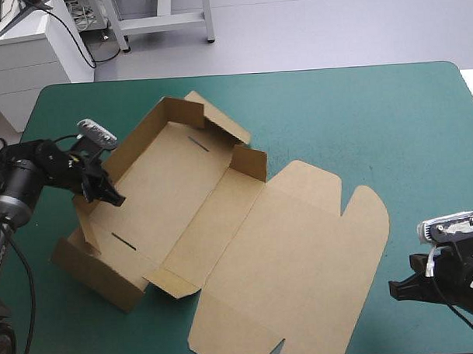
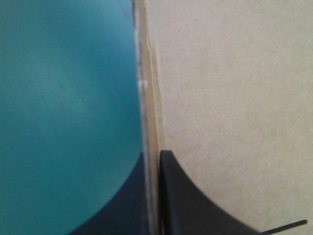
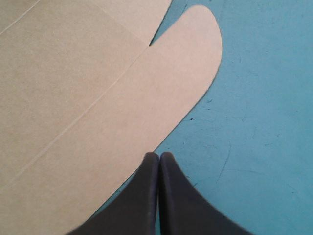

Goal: Fold the box

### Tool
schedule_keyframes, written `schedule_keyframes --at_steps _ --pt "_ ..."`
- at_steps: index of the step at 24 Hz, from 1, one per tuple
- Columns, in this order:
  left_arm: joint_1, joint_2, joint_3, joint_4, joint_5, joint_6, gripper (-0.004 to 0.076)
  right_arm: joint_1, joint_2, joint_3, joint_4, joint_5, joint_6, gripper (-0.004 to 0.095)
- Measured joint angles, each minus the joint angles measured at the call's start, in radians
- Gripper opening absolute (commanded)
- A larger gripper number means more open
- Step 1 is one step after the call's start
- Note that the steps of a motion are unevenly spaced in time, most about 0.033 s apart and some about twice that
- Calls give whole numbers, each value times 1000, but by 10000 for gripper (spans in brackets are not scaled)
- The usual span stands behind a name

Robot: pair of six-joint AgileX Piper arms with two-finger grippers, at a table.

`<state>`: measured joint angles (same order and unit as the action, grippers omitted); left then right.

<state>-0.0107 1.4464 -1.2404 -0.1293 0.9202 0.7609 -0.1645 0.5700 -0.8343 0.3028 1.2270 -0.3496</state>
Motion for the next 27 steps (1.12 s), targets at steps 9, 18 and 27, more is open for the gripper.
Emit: schedule_keyframes --at_steps 9,18,27 --pt "-518 117 -150 481 -327 10 -8 0 0 0 42 15 0 -19" --pt "-757 161 -150 736 -596 -133 -9 0 0 0 82 19 -1 -19" --pt "-846 164 -104 1093 -569 -448 -9 0 0 0 83 19 -12 -19"
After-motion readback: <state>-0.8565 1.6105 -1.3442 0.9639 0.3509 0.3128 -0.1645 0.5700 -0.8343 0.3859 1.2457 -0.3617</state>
